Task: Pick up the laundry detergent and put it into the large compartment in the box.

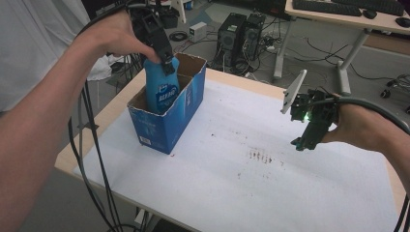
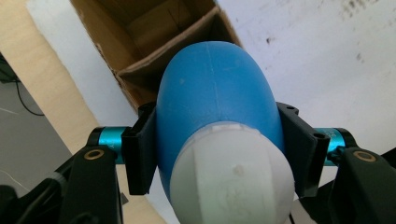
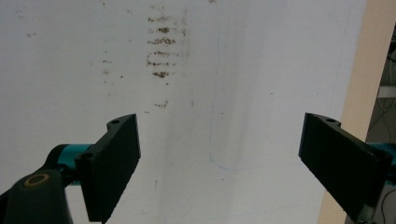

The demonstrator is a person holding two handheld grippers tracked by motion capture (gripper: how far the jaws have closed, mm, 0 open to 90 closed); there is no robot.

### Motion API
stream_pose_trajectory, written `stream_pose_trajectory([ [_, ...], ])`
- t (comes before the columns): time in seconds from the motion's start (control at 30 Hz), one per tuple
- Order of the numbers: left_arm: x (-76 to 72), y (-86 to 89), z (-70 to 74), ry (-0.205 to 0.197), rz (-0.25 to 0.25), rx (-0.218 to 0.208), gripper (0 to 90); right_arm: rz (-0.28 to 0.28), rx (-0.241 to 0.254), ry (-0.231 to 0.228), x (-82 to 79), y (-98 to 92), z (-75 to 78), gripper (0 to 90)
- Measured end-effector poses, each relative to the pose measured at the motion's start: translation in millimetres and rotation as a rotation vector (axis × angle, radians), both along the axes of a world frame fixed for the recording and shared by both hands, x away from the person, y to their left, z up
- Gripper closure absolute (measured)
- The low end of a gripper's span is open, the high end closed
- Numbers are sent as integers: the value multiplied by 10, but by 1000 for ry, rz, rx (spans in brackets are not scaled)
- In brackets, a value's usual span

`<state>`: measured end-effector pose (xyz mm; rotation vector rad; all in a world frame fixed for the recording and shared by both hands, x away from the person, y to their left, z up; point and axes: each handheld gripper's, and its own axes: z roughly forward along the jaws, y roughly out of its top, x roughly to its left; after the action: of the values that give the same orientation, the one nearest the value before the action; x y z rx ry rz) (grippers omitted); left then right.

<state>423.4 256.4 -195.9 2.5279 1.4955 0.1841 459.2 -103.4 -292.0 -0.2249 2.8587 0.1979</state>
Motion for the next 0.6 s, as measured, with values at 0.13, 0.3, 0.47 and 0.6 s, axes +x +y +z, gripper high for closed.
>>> stream_pose_trajectory([
  [0.13, 0, 53, -195, 11, -21, 11, 376, 0, -5, 0, 2, 4, -14, 118],
  [0.3, -6, 58, -332, 18, -43, 11, 375, -1, -11, 3, -2, 18, -25, 118],
  [0.47, -14, 44, -497, 19, -114, 27, 376, 7, -14, 1, -3, 42, -41, 118],
  [0.6, -8, 30, -578, 19, -147, 33, 375, -1, -18, 3, -9, 45, -45, 118],
])
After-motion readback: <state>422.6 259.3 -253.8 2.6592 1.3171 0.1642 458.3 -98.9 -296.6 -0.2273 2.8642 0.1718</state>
